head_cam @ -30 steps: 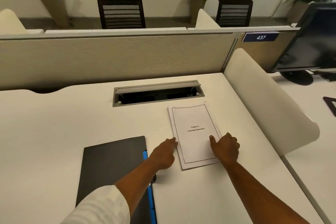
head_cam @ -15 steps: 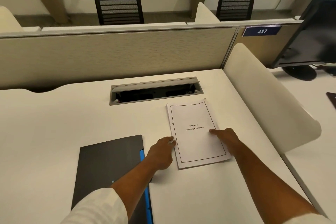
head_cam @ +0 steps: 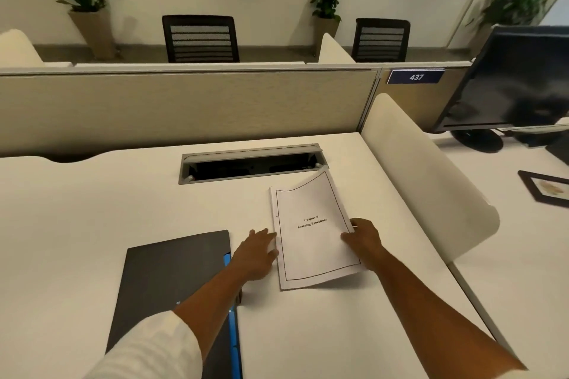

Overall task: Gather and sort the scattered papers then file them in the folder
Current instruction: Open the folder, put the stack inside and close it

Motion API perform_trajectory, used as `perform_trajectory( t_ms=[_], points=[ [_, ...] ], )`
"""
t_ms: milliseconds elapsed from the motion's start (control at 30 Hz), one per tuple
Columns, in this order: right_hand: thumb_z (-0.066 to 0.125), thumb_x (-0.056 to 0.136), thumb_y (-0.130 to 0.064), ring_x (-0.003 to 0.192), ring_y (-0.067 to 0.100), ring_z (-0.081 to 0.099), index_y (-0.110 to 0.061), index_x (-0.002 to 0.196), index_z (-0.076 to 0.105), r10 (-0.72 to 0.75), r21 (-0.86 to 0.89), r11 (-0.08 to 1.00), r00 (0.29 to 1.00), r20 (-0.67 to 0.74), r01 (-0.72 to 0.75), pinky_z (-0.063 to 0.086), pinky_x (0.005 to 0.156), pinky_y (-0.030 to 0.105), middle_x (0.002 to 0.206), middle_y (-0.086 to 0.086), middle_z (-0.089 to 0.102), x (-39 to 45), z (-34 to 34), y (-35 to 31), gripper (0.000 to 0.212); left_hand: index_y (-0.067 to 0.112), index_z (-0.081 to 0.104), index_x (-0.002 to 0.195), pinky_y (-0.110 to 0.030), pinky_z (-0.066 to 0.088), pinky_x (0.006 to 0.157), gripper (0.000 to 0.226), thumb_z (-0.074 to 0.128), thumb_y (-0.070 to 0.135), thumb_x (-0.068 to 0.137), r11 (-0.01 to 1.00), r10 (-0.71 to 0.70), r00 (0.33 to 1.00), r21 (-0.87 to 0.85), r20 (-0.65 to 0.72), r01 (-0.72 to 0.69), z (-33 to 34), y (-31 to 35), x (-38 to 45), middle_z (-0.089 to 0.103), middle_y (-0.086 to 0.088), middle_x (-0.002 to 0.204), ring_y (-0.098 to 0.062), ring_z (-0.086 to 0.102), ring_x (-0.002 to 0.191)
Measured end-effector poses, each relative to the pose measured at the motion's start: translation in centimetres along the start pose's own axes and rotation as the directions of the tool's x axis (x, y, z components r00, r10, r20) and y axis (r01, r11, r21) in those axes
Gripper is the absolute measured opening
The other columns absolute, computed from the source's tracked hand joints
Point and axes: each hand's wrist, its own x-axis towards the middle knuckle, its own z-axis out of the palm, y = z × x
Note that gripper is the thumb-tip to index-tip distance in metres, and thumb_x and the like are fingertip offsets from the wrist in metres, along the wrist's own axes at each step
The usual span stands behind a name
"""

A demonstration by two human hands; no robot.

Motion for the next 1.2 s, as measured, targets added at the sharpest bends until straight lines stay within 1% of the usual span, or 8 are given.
perform_trajectory(
  t_ms=[133, 267, 367, 467, 567, 767, 933, 1200],
  points=[
    [0.065, 0.086, 0.003, 0.086, 0.027, 0.072, -0.009, 0.111, 0.070, -0.059, 0.267, 0.963, 0.997, 0.045, 0.044, 0.058, 0.077, 0.037, 0.105, 0.011, 0.075, -1.8, 0.2, 0.1, 0.028, 0.011, 0.029, 0.150, -0.038, 0.029, 0.116, 0.063, 0.051, 0.040, 0.098, 0.861, -0.255, 0.937, -0.498, -0.239, 0.107, -0.9, 0.3, -1.1, 0.031, -0.008, 0.157, -0.026, 0.031, 0.143],
    [0.066, 0.090, 0.001, 0.082, 0.022, 0.076, -0.020, 0.106, 0.070, -0.122, 0.381, 0.923, 0.983, 0.141, 0.060, 0.059, 0.067, 0.030, 0.099, 0.006, 0.078, -3.8, 0.9, -0.7, 0.027, 0.017, 0.019, 0.153, -0.040, 0.033, 0.109, 0.071, 0.052, 0.045, 0.097, 0.577, -0.371, 0.923, -0.804, -0.101, 0.144, -2.0, 0.2, -2.2, 0.029, -0.002, 0.158, -0.026, 0.033, 0.142],
    [0.064, 0.093, -0.002, 0.086, 0.022, 0.076, -0.021, 0.113, 0.066, -0.197, 0.454, 0.884, 0.970, 0.145, 0.112, 0.059, 0.070, 0.030, 0.099, 0.004, 0.079, -5.3, 1.6, -1.6, 0.027, 0.012, 0.049, 0.134, -0.031, 0.044, 0.095, 0.042, 0.052, 0.035, 0.099, 0.449, -0.388, 0.908, -0.893, -0.159, 0.035, -2.7, 0.0, -2.9, 0.054, -0.005, 0.139, -0.018, 0.056, 0.117],
    [0.062, 0.097, -0.007, 0.098, 0.020, 0.071, -0.017, 0.120, 0.059, -0.301, 0.453, 0.859, 0.951, 0.065, 0.241, 0.058, 0.082, 0.035, 0.109, 0.002, 0.073, -6.6, 2.4, -2.8, 0.026, 0.026, 0.060, 0.100, -0.020, 0.050, 0.072, 0.011, 0.051, 0.020, 0.100, 0.491, -0.442, 0.808, -0.859, -0.390, -0.146, -3.7, 0.7, -3.9, 0.069, -0.001, 0.110, -0.008, 0.064, 0.088],
    [0.063, 0.097, -0.013, 0.101, 0.008, 0.066, -0.023, 0.117, 0.053, -0.387, 0.427, 0.823, 0.920, -0.062, 0.375, 0.053, 0.082, 0.025, 0.111, -0.008, 0.067, -7.8, 3.5, -3.6, 0.025, 0.031, 0.060, 0.095, -0.027, 0.054, 0.076, 0.012, 0.051, 0.024, 0.100, 0.560, -0.392, 0.745, -0.783, -0.539, -0.271, -3.9, 1.3, -5.2, 0.070, 0.008, 0.095, -0.014, 0.067, 0.090],
    [0.068, 0.095, -0.022, 0.102, 0.010, 0.062, -0.032, 0.119, 0.044, -0.422, 0.392, 0.806, 0.895, -0.145, 0.443, 0.055, 0.082, 0.031, 0.109, -0.014, 0.060, -8.9, 5.5, -3.7, 0.036, 0.026, 0.047, 0.120, -0.019, 0.052, 0.073, 0.017, 0.042, 0.025, 0.103, 0.635, -0.294, 0.701, -0.681, -0.650, -0.364, -2.9, 2.0, -6.7, 0.062, 0.011, 0.106, -0.010, 0.063, 0.097],
    [0.069, 0.094, -0.025, 0.104, 0.001, 0.059, -0.051, 0.120, 0.039, -0.376, 0.439, 0.786, 0.900, -0.220, 0.436, 0.049, 0.079, 0.017, 0.112, -0.027, 0.057, -9.5, 5.6, -4.6, 0.047, 0.027, 0.039, 0.116, -0.010, 0.053, 0.066, 0.013, 0.037, 0.026, 0.103, 0.690, -0.190, 0.695, -0.598, -0.693, -0.407, -3.2, 2.3, -7.3, 0.057, 0.009, 0.108, -0.013, 0.061, 0.098],
    [0.069, 0.083, 0.002, 0.098, -0.010, 0.060, -0.038, 0.122, 0.038, -0.324, 0.467, 0.783, 0.910, -0.258, 0.411, 0.053, 0.066, 0.010, 0.103, -0.028, 0.059, -9.8, 5.5, -4.4, 0.064, 0.036, 0.035, 0.115, -0.021, 0.058, 0.076, 0.022, 0.041, 0.018, 0.103, 0.656, -0.125, 0.671, -0.568, -0.731, -0.497, -3.9, 2.4, -7.8, 0.056, 0.008, 0.114, -0.011, 0.063, 0.103]
  ],
)
